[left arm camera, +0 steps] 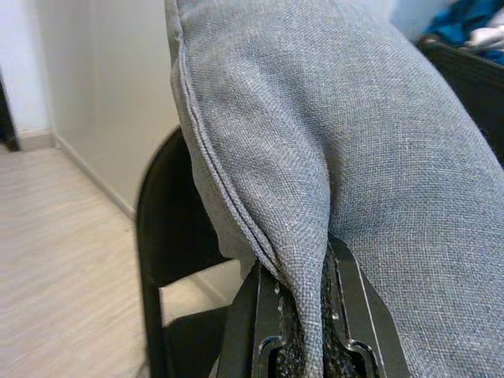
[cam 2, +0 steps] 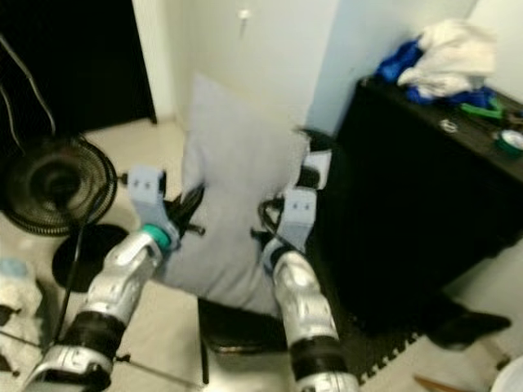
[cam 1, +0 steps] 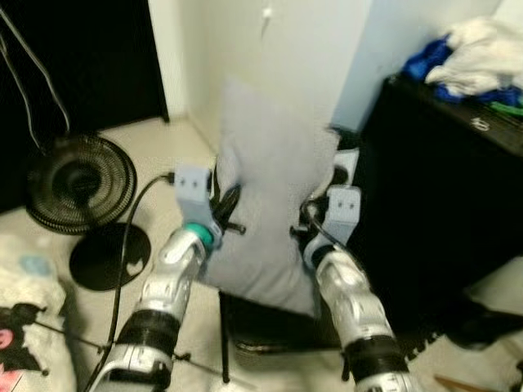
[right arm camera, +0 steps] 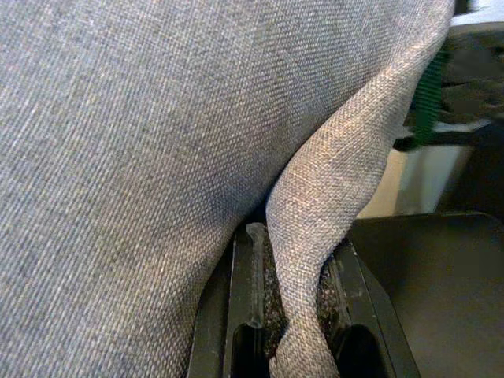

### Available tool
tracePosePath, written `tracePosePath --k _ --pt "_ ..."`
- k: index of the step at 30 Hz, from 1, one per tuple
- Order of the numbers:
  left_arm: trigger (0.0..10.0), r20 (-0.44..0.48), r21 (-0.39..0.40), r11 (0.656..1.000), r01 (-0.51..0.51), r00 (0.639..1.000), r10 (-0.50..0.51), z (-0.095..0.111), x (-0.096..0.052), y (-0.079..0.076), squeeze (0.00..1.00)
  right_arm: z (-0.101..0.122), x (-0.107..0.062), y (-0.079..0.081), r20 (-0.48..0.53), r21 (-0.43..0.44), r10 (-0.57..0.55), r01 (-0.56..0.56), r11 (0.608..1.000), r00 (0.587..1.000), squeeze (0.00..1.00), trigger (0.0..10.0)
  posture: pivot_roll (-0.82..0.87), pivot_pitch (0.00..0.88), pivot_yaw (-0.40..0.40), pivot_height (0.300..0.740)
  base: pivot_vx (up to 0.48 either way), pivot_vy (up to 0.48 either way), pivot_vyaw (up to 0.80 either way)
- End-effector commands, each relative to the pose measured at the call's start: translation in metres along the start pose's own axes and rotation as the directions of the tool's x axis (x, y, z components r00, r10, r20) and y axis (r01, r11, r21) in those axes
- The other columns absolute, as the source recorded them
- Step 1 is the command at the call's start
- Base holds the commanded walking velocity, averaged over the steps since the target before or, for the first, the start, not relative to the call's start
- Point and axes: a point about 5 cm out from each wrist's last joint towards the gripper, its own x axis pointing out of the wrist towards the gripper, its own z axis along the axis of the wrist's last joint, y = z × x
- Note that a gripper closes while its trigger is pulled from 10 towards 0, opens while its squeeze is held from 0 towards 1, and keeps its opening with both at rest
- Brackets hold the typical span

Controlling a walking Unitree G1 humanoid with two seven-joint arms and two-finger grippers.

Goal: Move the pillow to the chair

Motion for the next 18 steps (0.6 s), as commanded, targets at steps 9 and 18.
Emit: tracePosePath --k 9,18 --pt "10.0 0.001 0.062 0.994 0.092 0.996 -0.092 -0.0005 0.003 -0.0164 0.0 0.0004 0.0025 0.0148 -0.006 -0.014 0.057 -0.057 0.998 0.998 0.0 10.0 -0.06 0.0 0.038 0.74 0.0 -0.03 0.0" --pt "10.0 -0.008 0.055 0.994 0.099 0.995 -0.099 -0.0044 0.0019 -0.0193 0.0 -0.003 -0.0004 0.013 -0.018 -0.016 0.051 -0.051 0.999 0.999 0.0 10.0 -0.06 0.0 0.039 0.74 0.0 -0.297 0.0"
